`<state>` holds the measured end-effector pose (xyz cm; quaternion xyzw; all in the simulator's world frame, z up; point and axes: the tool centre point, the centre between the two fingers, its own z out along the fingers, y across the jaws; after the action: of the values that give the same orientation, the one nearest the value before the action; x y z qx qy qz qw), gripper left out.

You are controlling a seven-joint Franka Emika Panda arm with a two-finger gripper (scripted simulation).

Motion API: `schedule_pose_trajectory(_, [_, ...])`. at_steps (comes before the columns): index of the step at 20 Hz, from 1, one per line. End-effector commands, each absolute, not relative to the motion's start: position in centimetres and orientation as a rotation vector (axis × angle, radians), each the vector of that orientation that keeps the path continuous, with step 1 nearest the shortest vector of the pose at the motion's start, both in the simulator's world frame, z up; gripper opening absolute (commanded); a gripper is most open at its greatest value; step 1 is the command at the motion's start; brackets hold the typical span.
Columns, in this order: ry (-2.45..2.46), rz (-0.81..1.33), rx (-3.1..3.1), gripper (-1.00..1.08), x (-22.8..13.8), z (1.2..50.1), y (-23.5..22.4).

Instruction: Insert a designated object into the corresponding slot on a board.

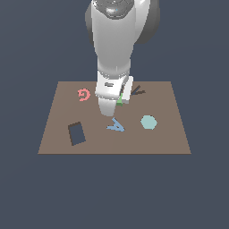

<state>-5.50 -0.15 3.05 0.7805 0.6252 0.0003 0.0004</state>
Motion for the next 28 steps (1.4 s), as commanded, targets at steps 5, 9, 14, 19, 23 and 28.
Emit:
schedule_pose_trajectory(5, [1.964,0.000,2.452,-1.00,-5.5,3.4,-0.1])
schedule_pose_trajectory(9, [1.968,-0.001,2.450,-1.00,-5.5,3.3,-0.1])
schedule_pose_trajectory(14, [2.002,-0.001,2.421,-1.00,-5.6,3.3,-0.4])
schedule_pose_trajectory(19, [2.073,-0.001,2.361,-1.00,-5.8,3.4,-1.0])
schedule_pose_trajectory(23, [2.154,-0.001,2.287,-1.00,-5.9,3.4,-1.8])
schedule_pose_trajectory(28, [2.281,-0.001,2.160,-1.00,-6.0,3.4,-3.0])
